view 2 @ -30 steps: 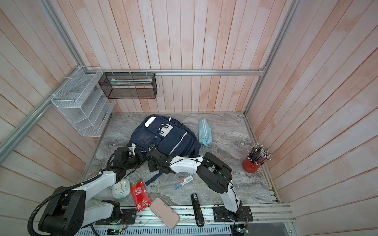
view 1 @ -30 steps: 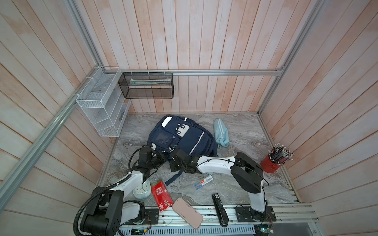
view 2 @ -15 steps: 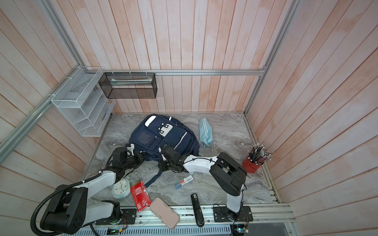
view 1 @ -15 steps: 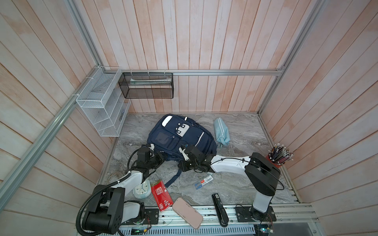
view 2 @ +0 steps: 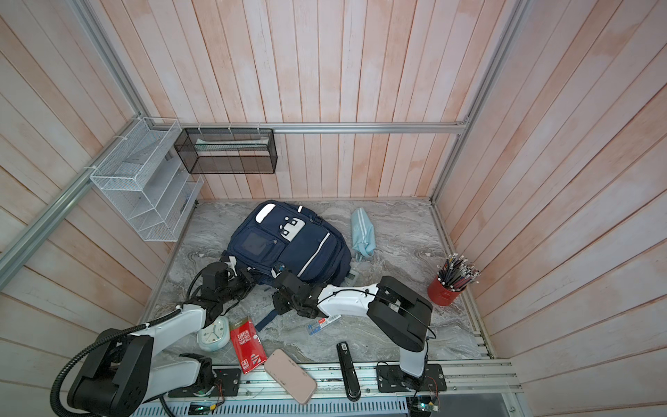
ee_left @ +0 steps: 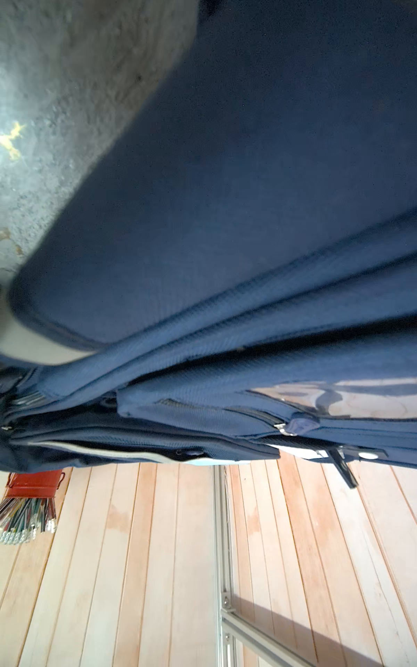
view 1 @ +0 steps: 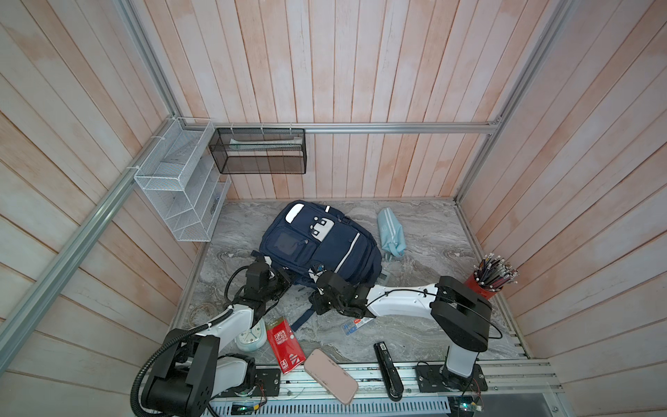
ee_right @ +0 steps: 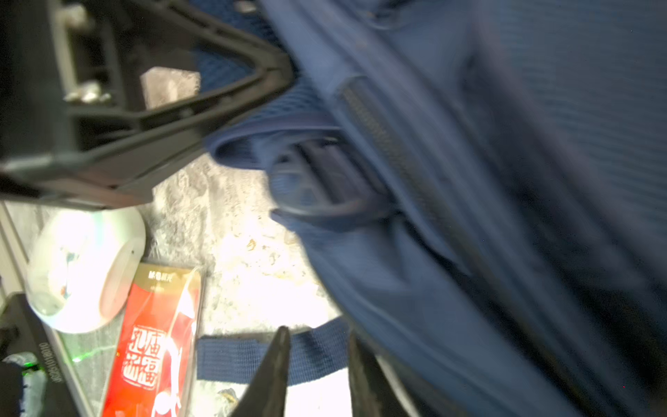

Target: Pack the student bag

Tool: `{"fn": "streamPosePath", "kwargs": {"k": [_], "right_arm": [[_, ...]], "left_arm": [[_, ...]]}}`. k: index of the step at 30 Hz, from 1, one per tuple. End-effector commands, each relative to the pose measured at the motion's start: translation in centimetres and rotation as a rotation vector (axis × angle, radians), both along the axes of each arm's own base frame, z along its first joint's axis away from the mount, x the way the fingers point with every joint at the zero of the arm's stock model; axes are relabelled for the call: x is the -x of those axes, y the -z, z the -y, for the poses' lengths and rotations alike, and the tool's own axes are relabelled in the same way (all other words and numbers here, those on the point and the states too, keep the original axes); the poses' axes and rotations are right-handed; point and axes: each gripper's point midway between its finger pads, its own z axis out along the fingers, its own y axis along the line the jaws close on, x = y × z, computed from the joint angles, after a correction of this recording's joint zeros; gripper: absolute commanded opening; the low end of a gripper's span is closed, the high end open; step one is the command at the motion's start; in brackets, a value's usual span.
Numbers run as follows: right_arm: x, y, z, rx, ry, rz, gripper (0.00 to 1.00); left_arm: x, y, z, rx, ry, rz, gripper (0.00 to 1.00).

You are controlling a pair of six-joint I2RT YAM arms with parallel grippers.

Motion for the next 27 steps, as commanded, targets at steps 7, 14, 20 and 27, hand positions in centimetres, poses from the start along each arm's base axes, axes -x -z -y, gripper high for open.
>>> {"fn": "streamPosePath", "kwargs": {"k": [7, 14, 20, 27], "right_arm": [[-6.0, -0.3, -1.0, 0.067, 0.21, 0.266, 0.43], [-7.9, -3.2, -1.8, -0.002, 0.294, 0.361, 0.41], [-7.5, -4.2, -1.5, -0.05, 0.278, 0.314, 0.0], [-3.6, -0.4, 2.6, 0.047, 0.204, 0.15, 0.0]], "left_arm": [[0.2, -3.3, 1.9, 0.061, 0.04, 0.095, 0.0], [0.8, -2.7, 1.4, 0.033, 0.023, 0.083, 0.0], [0.9, -1.4, 1.1, 0.022, 0.01, 0.061, 0.0], [-0.7, -1.5, -1.3, -0.007, -0.041, 0.074, 0.0]]}}
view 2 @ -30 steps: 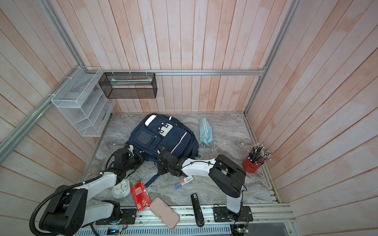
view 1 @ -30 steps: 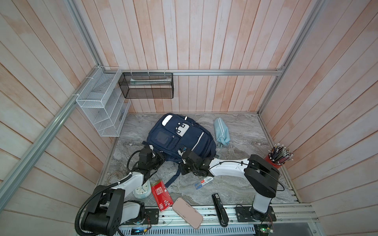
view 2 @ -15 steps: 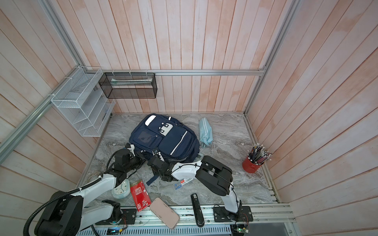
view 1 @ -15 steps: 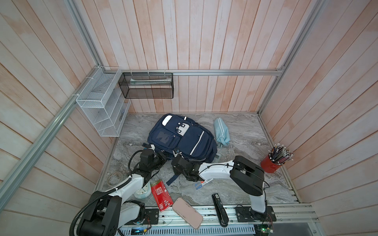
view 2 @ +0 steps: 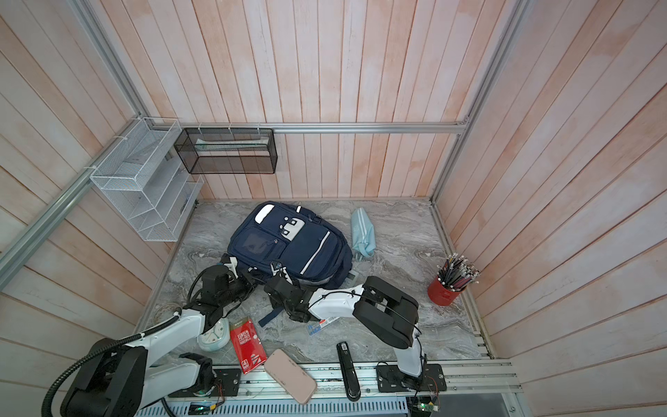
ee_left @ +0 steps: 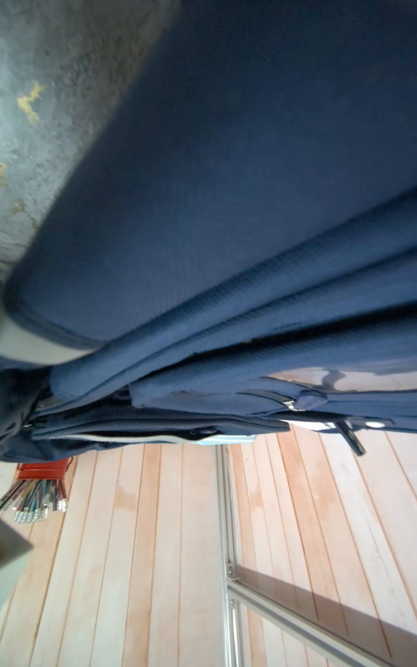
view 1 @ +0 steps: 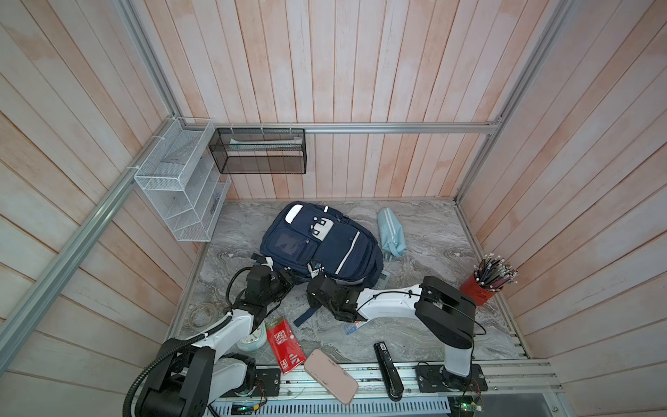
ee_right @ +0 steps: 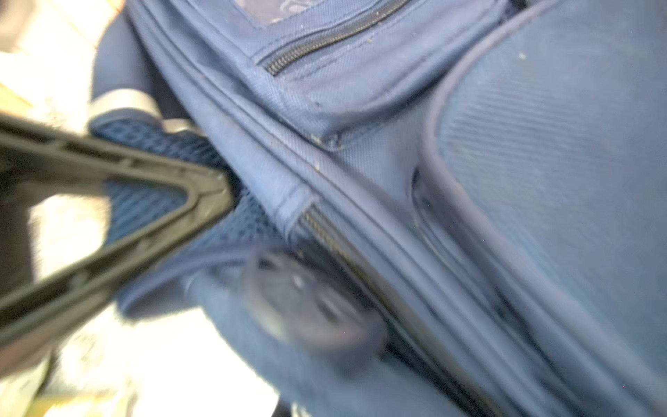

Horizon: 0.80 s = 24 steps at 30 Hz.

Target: Pack the student bag

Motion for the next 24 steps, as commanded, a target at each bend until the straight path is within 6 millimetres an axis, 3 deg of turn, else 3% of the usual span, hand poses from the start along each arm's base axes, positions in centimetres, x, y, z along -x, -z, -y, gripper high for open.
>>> {"fn": "streamPosePath", "kwargs": {"k": [1, 7, 14, 21, 24], "right_arm": [[0.1, 0.5, 3.3, 0.037, 0.053, -0.052, 0.0], [1.7, 1.4, 5.9, 0.067, 0.033, -0.114, 0.0], [2.0, 2.1, 9.5, 0.098, 0.039, -0.175, 0.0], [0.0, 1.7, 16.8, 0.076, 0.071, -0.19, 0.0], [-1.2, 0.8, 17.6, 0.05, 0.044, -0.164, 0.0]], "left_arm": [[-1.4, -0.8, -1.6, -0.034, -0.038, 0.049, 0.0], [-2.0, -0.7, -2.3, -0.05, -0.053, 0.05, 0.0], [-2.4, -0.6, -3.2, -0.063, -0.072, 0.048, 0.0], [-3.7, -1.0, -5.4, -0.097, -0.105, 0.055, 0.0], [-4.3, -0.8, -5.4, -0.1, -0.097, 0.054, 0.0]]}}
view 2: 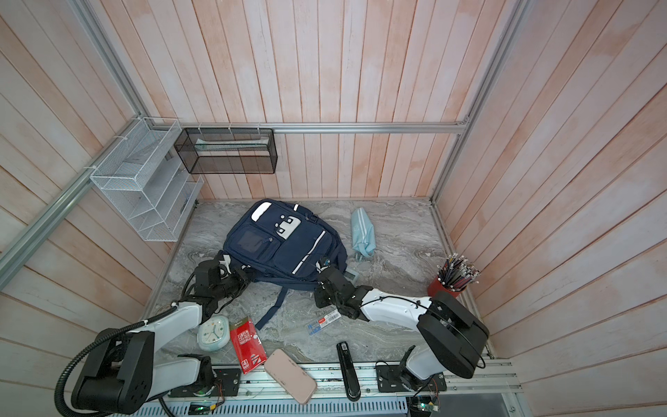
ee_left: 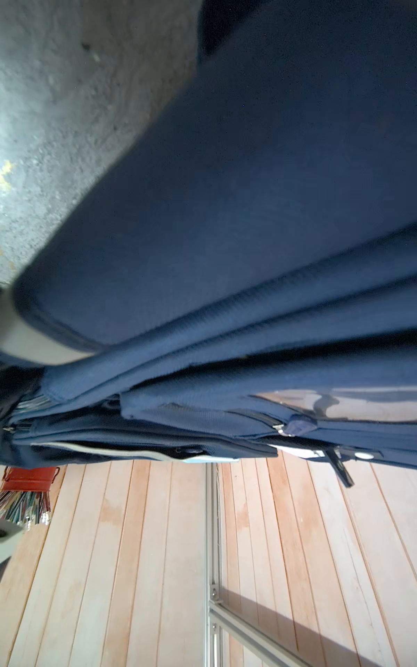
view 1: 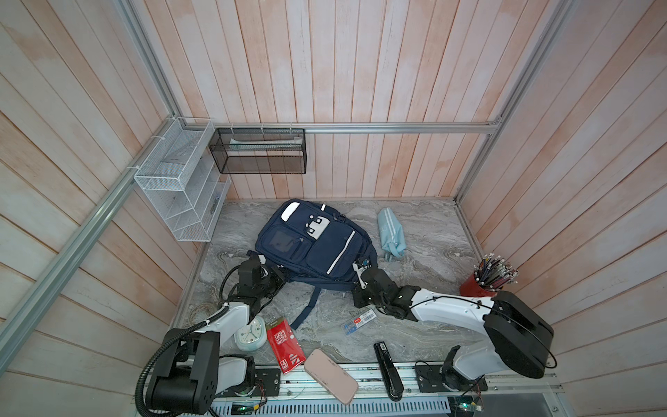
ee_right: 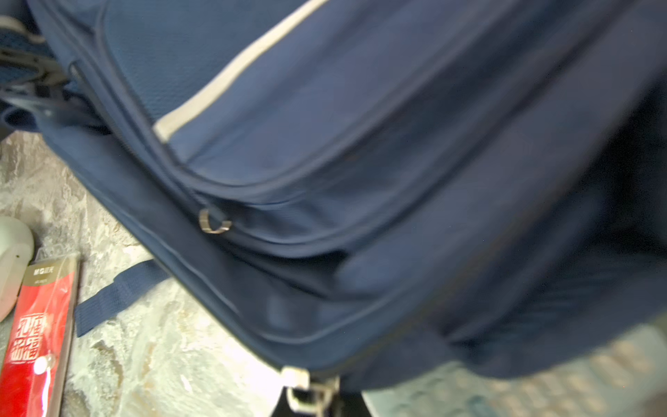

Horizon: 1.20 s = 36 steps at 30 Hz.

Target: Pack the student bag

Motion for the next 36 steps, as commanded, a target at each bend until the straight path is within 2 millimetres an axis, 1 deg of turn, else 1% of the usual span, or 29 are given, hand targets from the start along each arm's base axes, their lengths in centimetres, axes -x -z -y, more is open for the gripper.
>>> {"fn": "streamPosePath", "kwargs": {"k": [1, 3, 4, 5, 7, 8, 9, 10, 12, 13, 15, 17, 19, 22, 24, 25, 26, 28, 29, 31, 33, 34, 35, 36], "right_arm": [[-1.0, 0.3, 2.1, 0.071, -0.009, 0.018, 0.0], [-1.0, -0.8, -0.5, 0.059, -0.073, 0.028, 0.0], [-0.8, -1.3, -1.9, 0.051, -0.1, 0.037, 0.0], [-0.5, -1.9, -3.6, 0.04, -0.137, 0.049, 0.0], [0.0, -2.6, -6.8, 0.017, -0.188, 0.067, 0.0], [0.2, -3.1, -8.6, -0.006, -0.21, 0.073, 0.0], [0.4, -3.4, -10.3, -0.029, -0.235, 0.074, 0.0], [0.5, -3.6, -11.6, -0.039, -0.237, 0.076, 0.0], [0.4, -4.1, -14.3, -0.077, -0.235, 0.08, 0.0], [0.3, -4.1, -15.2, -0.09, -0.226, 0.077, 0.0], [-0.2, -4.3, -16.7, -0.136, -0.198, 0.08, 0.0], [-0.7, -4.2, -17.8, -0.172, -0.171, 0.072, 0.0], [-0.9, -4.3, -19.1, -0.204, -0.181, 0.066, 0.0], [-0.3, -4.4, -20.9, -0.206, -0.22, 0.084, 0.0], [0.5, -4.8, -22.2, -0.201, -0.259, 0.11, 0.0], [0.9, -4.9, -22.6, -0.203, -0.272, 0.112, 0.0], [1.3, -5.0, -22.9, -0.211, -0.285, 0.114, 0.0], [2.1, -5.1, -23.4, -0.229, -0.303, 0.111, 0.0], [2.6, -5.0, -23.5, -0.234, -0.313, 0.11, 0.0], [3.2, -4.9, -23.5, -0.243, -0.315, 0.106, 0.0], [3.7, -4.6, -22.9, -0.252, -0.308, 0.087, 0.0], [3.7, -4.5, -22.5, -0.252, -0.302, 0.084, 0.0], [3.9, -4.5, -22.1, -0.253, -0.299, 0.086, 0.0], [4.1, -4.5, -21.8, -0.258, -0.301, 0.084, 0.0]], "left_arm": [[-2.9, -1.6, -2.6, -0.08, -0.085, 0.088, 0.0], [-3.7, -1.2, -2.5, -0.088, -0.073, 0.081, 0.0], [-4.1, -1.4, -2.5, -0.09, -0.066, 0.087, 0.0], [-4.8, -1.8, -2.4, -0.086, -0.046, 0.105, 0.08], [-5.8, -2.6, -2.6, -0.051, -0.016, 0.123, 0.31], [-6.2, -3.1, -3.3, -0.035, -0.024, 0.125, 0.42], [-6.3, -3.4, -4.0, -0.026, -0.039, 0.123, 0.49], [-6.3, -3.7, -4.5, -0.027, -0.05, 0.121, 0.54], [-5.7, -3.9, -5.1, -0.055, -0.069, 0.108, 0.61], [-5.2, -4.0, -5.2, -0.067, -0.074, 0.107, 0.62], [-3.4, -3.8, -5.1, -0.069, -0.081, 0.085, 0.66], [-1.2, -3.0, -4.4, -0.071, -0.081, 0.042, 0.69], [1.0, -2.1, -3.3, -0.064, -0.081, 0.011, 0.72], [3.8, -0.7, 0.1, -0.013, -0.028, -0.02, 0.73], [5.1, -0.3, 2.2, 0.045, 0.013, -0.035, 0.72], [5.4, -0.1, 2.8, 0.051, 0.019, -0.037, 0.72], [5.5, 0.0, 3.1, 0.04, 0.01, -0.031, 0.73], [4.8, -0.2, 2.9, 0.025, -0.018, -0.004, 0.74], [4.0, -0.9, 2.9, 0.02, -0.022, 0.032, 0.74], [2.9, -1.7, 2.8, -0.015, -0.03, 0.054, 0.74], [2.1, -2.3, 2.8, -0.023, -0.037, 0.066, 0.72], [2.1, -2.3, 2.8, -0.01, -0.048, 0.065, 0.71], [2.1, -2.1, 2.8, 0.007, -0.057, 0.071, 0.66], [2.0, -1.9, 2.8, 0.016, -0.062, 0.072, 0.58]]}}
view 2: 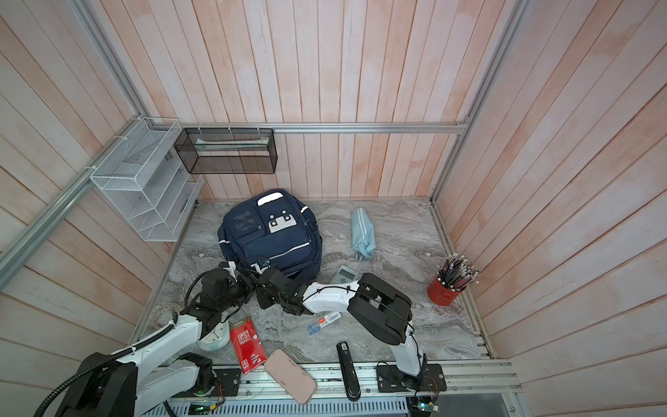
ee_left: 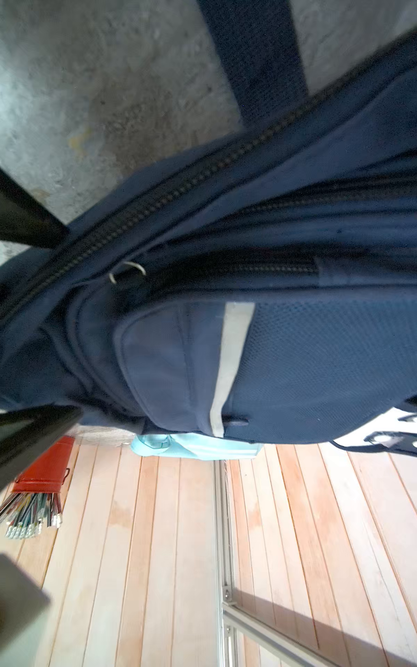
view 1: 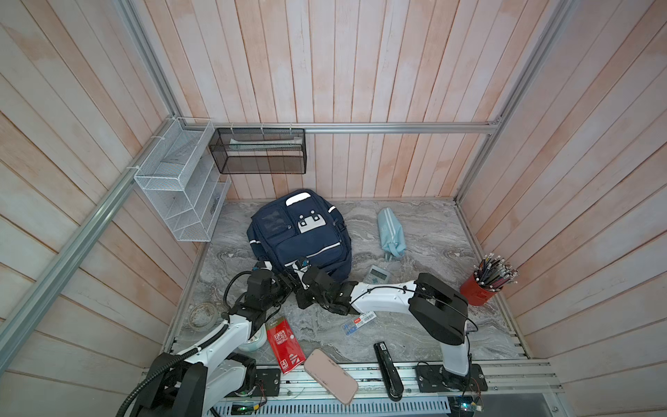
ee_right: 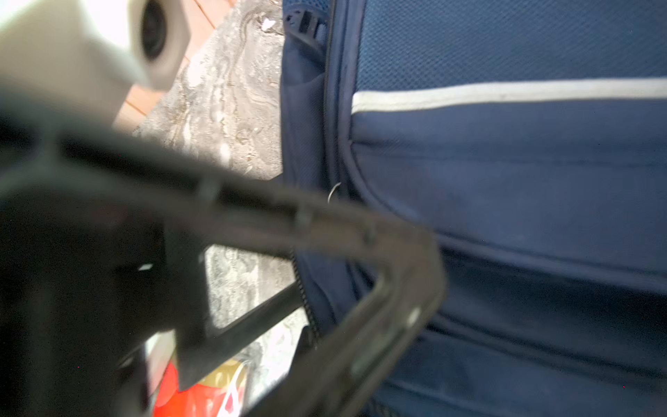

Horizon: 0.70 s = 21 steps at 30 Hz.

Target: Pack the student bag

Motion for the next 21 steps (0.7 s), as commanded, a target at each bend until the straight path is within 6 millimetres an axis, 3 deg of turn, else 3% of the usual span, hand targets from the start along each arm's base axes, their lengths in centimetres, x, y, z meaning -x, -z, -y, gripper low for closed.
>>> {"fn": "streamPosePath", "kwargs": {"k": [1, 3, 4, 7, 13, 18, 21], "right_arm": [[1.2, -3.7, -0.7, -0.122, -0.039, 0.031, 0.0], [1.4, -3.8, -0.2, -0.108, -0.049, 0.043, 0.0], [1.0, -3.6, 0.4, -0.083, -0.032, 0.049, 0.0], [-0.3, -2.1, 3.8, 0.014, 0.013, 0.044, 0.0], [-3.4, 0.7, 13.1, 0.09, 0.123, -0.025, 0.0], [-8.5, 1.0, 19.9, 0.159, 0.242, -0.03, 0.0], [-11.3, 1.1, 22.3, 0.178, 0.293, -0.021, 0.0]], "left_arm": [[-1.2, -0.7, -0.1, 0.01, -0.032, 0.057, 0.48], [-1.4, 0.1, 0.0, -0.024, -0.015, 0.03, 0.08], [-1.5, 0.3, 0.1, -0.037, -0.005, 0.026, 0.0], [-1.0, 0.4, -0.2, -0.064, 0.003, 0.014, 0.0], [0.1, -0.9, -0.4, -0.054, 0.027, 0.029, 0.0], [1.3, -1.9, 0.3, 0.005, 0.091, 0.035, 0.0], [1.6, -2.0, -0.2, -0.016, 0.083, 0.038, 0.0]]}}
